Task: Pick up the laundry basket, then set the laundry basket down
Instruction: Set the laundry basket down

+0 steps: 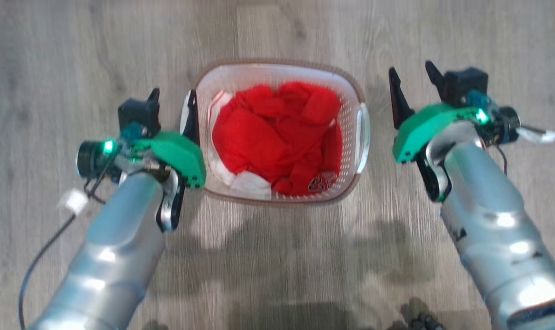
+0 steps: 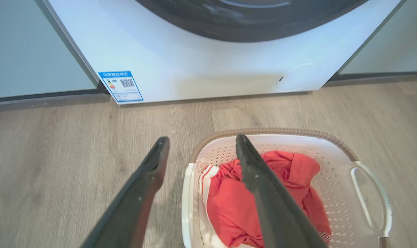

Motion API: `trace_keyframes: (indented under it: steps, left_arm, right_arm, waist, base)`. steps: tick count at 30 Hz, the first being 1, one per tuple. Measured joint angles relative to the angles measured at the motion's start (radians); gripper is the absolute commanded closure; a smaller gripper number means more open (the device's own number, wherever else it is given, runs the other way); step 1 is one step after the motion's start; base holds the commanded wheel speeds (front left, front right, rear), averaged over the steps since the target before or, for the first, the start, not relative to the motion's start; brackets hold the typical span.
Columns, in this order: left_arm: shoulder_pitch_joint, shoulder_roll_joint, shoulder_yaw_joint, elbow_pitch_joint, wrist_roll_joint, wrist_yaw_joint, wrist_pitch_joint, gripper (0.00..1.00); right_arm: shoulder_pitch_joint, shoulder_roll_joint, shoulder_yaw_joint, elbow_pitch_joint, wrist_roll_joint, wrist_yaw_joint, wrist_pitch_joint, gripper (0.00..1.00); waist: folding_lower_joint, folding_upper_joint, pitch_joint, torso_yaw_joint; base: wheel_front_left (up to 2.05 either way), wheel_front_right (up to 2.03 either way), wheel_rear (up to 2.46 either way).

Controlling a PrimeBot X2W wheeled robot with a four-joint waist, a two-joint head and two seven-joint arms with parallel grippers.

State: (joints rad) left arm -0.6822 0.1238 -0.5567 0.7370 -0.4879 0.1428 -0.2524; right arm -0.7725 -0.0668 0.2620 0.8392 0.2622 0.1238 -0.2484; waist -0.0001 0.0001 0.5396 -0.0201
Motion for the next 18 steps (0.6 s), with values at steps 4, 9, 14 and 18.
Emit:
trace_keyframes:
  steps: [4, 9, 14, 18]
  left_arm:
    - [0.094, 0.000, 0.074, -0.080, 0.058, 0.001, 0.000, 0.00]
    - [0.253, -0.005, 0.175, -0.195, 0.141, -0.001, 0.000, 0.00]
    - [0.389, -0.016, 0.249, -0.286, 0.206, -0.016, 0.000, 0.00]
    - [0.484, -0.029, 0.298, -0.352, 0.240, -0.024, 0.000, 0.00]
  right_arm:
    - [0.081, 0.000, -0.022, -0.080, -0.009, 0.000, 0.000, 0.00]
    - [0.210, 0.001, -0.035, -0.191, -0.010, 0.000, 0.000, 0.00]
    - [0.326, 0.001, -0.050, -0.271, -0.017, 0.000, 0.000, 0.00]
    - [0.411, 0.003, -0.060, -0.335, -0.018, 0.000, 0.000, 0.00]
  waist:
    - [0.0000, 0.0000, -0.060, -0.002]
    - [0.0000, 0.0000, -0.158, -0.007]
    - [0.0000, 0.0000, -0.251, -0.014]
    - [0.0000, 0.0000, -0.320, -0.022]
  base:
    - [0.00, 0.00, 0.00]
    - [0.00, 0.00, 0.00]
    - [0.00, 0.00, 0.00]
    - [0.00, 0.00, 0.00]
